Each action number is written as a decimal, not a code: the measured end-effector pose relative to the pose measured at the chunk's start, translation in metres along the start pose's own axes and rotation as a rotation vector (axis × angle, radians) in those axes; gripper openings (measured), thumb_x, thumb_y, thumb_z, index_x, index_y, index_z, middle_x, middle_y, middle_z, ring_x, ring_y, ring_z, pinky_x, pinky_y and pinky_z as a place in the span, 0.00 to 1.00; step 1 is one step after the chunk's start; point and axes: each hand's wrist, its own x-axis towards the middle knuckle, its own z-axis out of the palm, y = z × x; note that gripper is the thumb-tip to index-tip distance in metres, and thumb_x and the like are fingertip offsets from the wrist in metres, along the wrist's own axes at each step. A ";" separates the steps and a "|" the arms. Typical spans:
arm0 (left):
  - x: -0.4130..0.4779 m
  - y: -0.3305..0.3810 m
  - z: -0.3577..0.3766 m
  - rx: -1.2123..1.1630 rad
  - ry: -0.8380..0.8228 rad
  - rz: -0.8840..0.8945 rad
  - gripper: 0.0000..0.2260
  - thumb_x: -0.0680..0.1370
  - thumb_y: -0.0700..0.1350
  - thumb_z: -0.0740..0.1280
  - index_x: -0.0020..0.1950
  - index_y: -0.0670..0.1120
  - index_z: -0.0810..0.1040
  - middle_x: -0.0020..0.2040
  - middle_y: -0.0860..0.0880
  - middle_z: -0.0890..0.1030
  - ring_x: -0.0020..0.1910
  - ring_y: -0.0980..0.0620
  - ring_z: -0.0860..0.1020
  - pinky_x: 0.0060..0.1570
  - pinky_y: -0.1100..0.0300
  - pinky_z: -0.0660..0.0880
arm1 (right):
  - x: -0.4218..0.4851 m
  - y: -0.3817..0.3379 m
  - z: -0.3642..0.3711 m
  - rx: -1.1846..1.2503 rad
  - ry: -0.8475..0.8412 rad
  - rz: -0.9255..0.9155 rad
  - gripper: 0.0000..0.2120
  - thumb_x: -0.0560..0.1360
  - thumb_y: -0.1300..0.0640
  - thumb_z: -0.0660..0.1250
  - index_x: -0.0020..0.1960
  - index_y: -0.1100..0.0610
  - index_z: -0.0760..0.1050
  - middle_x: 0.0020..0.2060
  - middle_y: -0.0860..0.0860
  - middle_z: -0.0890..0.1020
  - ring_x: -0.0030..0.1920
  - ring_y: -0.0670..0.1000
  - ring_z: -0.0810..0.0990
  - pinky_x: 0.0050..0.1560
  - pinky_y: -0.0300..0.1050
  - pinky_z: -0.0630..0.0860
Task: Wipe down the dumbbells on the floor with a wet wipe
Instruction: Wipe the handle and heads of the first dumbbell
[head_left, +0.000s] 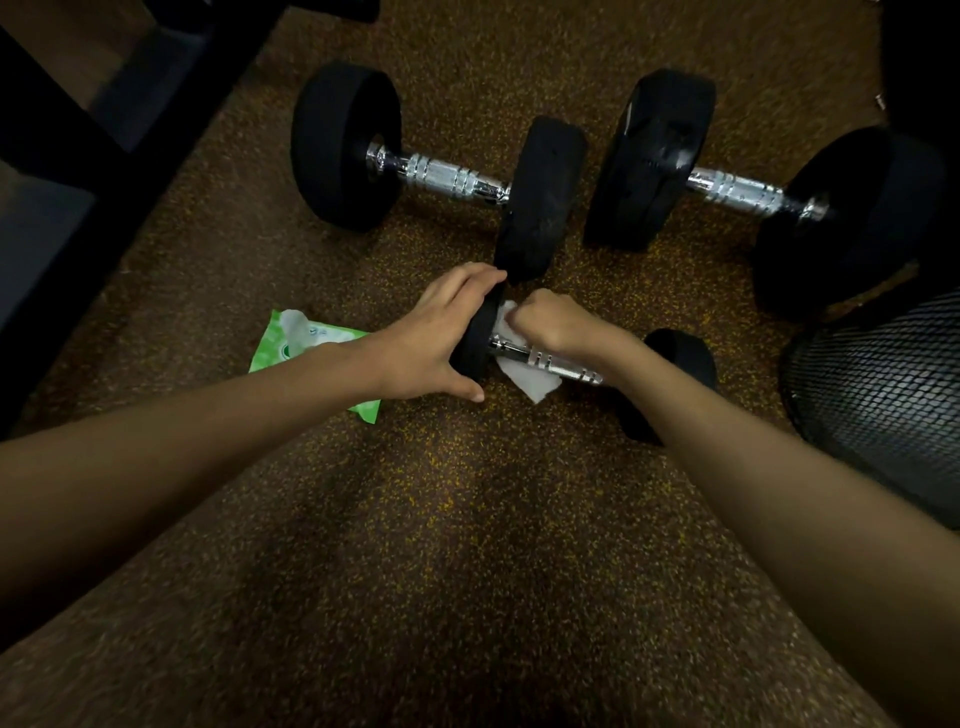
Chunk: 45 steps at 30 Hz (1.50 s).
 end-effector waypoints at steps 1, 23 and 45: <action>0.000 0.000 0.000 -0.003 0.004 0.005 0.52 0.63 0.49 0.80 0.77 0.46 0.50 0.75 0.48 0.52 0.74 0.49 0.51 0.69 0.61 0.52 | 0.002 -0.002 -0.004 0.043 -0.066 0.021 0.13 0.79 0.57 0.56 0.35 0.56 0.68 0.33 0.51 0.70 0.34 0.50 0.69 0.32 0.41 0.63; -0.001 -0.001 0.001 -0.022 0.021 0.030 0.51 0.63 0.49 0.79 0.77 0.45 0.51 0.74 0.48 0.53 0.74 0.50 0.51 0.70 0.62 0.51 | -0.065 0.049 0.059 -0.501 0.490 -0.649 0.21 0.76 0.57 0.58 0.66 0.64 0.73 0.67 0.61 0.73 0.69 0.60 0.69 0.71 0.58 0.63; 0.001 -0.002 0.000 -0.009 0.010 0.020 0.52 0.63 0.49 0.80 0.77 0.46 0.51 0.73 0.48 0.54 0.74 0.49 0.52 0.72 0.57 0.54 | -0.005 0.012 -0.005 -0.032 0.144 -0.143 0.07 0.77 0.59 0.63 0.49 0.58 0.79 0.42 0.53 0.79 0.44 0.50 0.76 0.43 0.42 0.69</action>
